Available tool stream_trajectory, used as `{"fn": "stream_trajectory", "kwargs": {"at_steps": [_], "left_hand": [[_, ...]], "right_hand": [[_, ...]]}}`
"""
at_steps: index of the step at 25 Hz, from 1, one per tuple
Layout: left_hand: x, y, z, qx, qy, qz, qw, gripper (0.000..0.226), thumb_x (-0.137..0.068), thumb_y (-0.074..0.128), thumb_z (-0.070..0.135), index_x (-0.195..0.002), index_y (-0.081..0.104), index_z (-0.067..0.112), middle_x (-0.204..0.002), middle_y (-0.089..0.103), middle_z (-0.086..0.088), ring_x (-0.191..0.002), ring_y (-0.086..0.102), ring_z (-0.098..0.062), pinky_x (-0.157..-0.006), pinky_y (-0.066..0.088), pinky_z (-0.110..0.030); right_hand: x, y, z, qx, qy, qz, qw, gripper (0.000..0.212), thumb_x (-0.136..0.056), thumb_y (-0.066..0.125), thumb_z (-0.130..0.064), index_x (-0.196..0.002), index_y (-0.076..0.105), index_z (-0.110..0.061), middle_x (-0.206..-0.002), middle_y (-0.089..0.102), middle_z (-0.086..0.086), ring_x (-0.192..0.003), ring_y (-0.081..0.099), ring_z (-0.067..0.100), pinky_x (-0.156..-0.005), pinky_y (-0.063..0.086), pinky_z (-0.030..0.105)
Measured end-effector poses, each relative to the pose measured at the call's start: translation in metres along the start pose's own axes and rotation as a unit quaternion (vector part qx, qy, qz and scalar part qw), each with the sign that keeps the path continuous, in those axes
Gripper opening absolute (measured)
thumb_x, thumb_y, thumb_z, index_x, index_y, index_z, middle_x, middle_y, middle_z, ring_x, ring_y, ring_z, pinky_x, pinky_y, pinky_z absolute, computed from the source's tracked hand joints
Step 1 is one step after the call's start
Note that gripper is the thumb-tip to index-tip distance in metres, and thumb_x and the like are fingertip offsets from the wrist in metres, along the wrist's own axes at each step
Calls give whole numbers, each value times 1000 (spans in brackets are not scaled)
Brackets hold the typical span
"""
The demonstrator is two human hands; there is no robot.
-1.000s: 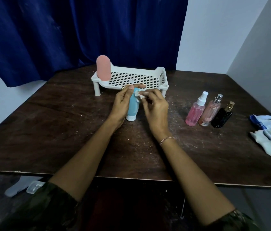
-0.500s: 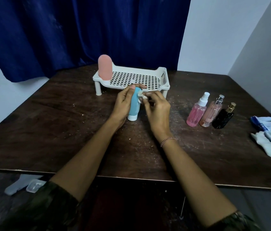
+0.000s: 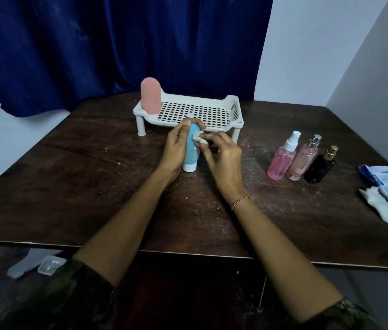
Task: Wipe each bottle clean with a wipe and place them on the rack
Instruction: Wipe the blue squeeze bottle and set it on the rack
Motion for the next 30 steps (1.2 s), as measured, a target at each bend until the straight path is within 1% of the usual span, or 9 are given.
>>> {"fn": "stream_trajectory", "kwargs": {"at_steps": [3, 9, 13, 18, 20, 22, 24, 28, 30], "left_hand": [[-1, -2, 1, -5, 2, 5, 1000, 34, -102, 27, 13, -87, 57, 13, -88, 59, 0, -76, 58, -2, -71, 48, -18], [0, 0, 0, -2, -3, 1, 1000, 33, -102, 26, 13, -88, 56, 11, -85, 58, -1, -72, 57, -2, -65, 49, -17], [-1, -5, 1, -3, -2, 14, 1000, 31, -102, 27, 16, -88, 55, 8, -85, 57, -5, -76, 56, -6, -68, 48, -18], [0, -4, 1, -1, -12, 16, 1000, 33, -103, 26, 16, -86, 54, 11, -81, 56, -4, -68, 55, -7, -61, 49, -21], [0, -4, 1, -7, -10, 21, 1000, 33, -103, 26, 16, -86, 54, 11, -82, 56, -4, -70, 55, -8, -63, 49, -21], [0, -7, 1, -6, -10, 36, 999, 33, -103, 26, 15, -87, 55, 10, -84, 56, -4, -74, 55, -8, -66, 49, -21], [-1, -9, 1, -5, -10, 47, 999, 33, -102, 26, 15, -87, 55, 9, -84, 56, -4, -76, 55, -9, -68, 48, -21], [-2, -9, 0, 2, -15, 58, 998, 33, -102, 26, 16, -86, 54, 9, -83, 57, -5, -74, 54, -11, -66, 49, -21], [-2, -8, 0, -2, -8, 53, 999, 34, -102, 26, 17, -85, 54, 10, -82, 57, -4, -73, 55, -9, -66, 48, -21]], "right_hand": [[4, 6, -8, 2, -47, -38, 998, 13, -83, 65, -5, -94, 66, 2, -95, 63, 10, -88, 60, 11, -81, 51, 20], [-1, 2, 3, -16, 15, 4, 1000, 10, -81, 66, -1, -91, 68, 0, -92, 64, 8, -83, 55, 1, -79, 50, 16], [5, 7, -4, -30, -21, -69, 997, 9, -77, 68, 2, -85, 67, 0, -92, 64, 8, -84, 61, 12, -79, 52, 22], [-1, 3, 6, -21, 31, -9, 999, 8, -76, 70, 0, -82, 67, -3, -86, 65, 6, -74, 58, 8, -71, 51, 19], [2, 4, 6, -27, 25, -30, 999, 8, -76, 71, -1, -83, 67, -3, -86, 64, 6, -74, 60, 11, -70, 53, 24], [5, 9, 2, -36, 3, -77, 996, 8, -76, 71, -1, -84, 68, -2, -87, 65, 6, -75, 62, 13, -70, 54, 28], [5, 11, 1, -37, -1, -94, 995, 9, -76, 71, -3, -85, 69, -2, -86, 65, 6, -75, 63, 13, -71, 54, 29], [1, 9, 9, -46, 57, -45, 996, 10, -75, 74, -6, -84, 71, -4, -84, 66, 3, -72, 60, 8, -68, 52, 19], [2, 9, 9, -47, 59, -47, 996, 10, -74, 74, -5, -83, 70, -3, -84, 66, 3, -70, 60, 8, -67, 51, 16]]}}
Point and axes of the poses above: each hand's wrist, its own x-axis away from the middle knuckle, its own y-axis out of the palm, z = x × y, the point moved 5 cm from there along -x, towards the middle knuckle
